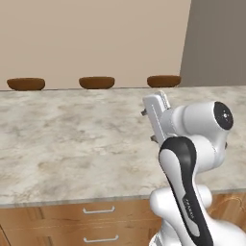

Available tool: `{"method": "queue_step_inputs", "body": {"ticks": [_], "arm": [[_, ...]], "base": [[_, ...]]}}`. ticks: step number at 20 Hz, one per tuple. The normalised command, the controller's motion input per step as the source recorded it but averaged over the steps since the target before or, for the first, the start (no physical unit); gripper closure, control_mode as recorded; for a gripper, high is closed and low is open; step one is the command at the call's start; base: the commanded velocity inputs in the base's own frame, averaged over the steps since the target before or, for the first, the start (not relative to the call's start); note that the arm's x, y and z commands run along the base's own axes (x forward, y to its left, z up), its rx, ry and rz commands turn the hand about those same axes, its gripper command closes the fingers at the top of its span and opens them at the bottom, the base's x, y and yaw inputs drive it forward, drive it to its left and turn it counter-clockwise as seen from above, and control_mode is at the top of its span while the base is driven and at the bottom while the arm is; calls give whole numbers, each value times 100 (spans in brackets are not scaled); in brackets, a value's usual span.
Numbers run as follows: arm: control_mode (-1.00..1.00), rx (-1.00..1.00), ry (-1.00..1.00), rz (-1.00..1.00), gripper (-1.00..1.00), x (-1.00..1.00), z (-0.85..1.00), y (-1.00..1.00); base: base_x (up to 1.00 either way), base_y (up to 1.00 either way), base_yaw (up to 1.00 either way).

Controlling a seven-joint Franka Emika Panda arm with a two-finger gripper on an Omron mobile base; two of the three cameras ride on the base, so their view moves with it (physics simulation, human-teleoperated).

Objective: Pick the glass cup and colander and place them in the sink. Then turn on the water.

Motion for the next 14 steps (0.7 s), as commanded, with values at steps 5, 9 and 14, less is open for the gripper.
{"method": "queue_step_inputs", "body": {"ticks": [5, 9, 14], "arm": [[-100, -11, 24, -7, -100, 40, 3, -59], [-100, -14, 31, -10, -100, 39, 2, -67], [-100, -15, 28, -6, -100, 43, 0, -81]], "base": [[0, 0, 0], [0, 0, 0], [0, 0, 0]]}}
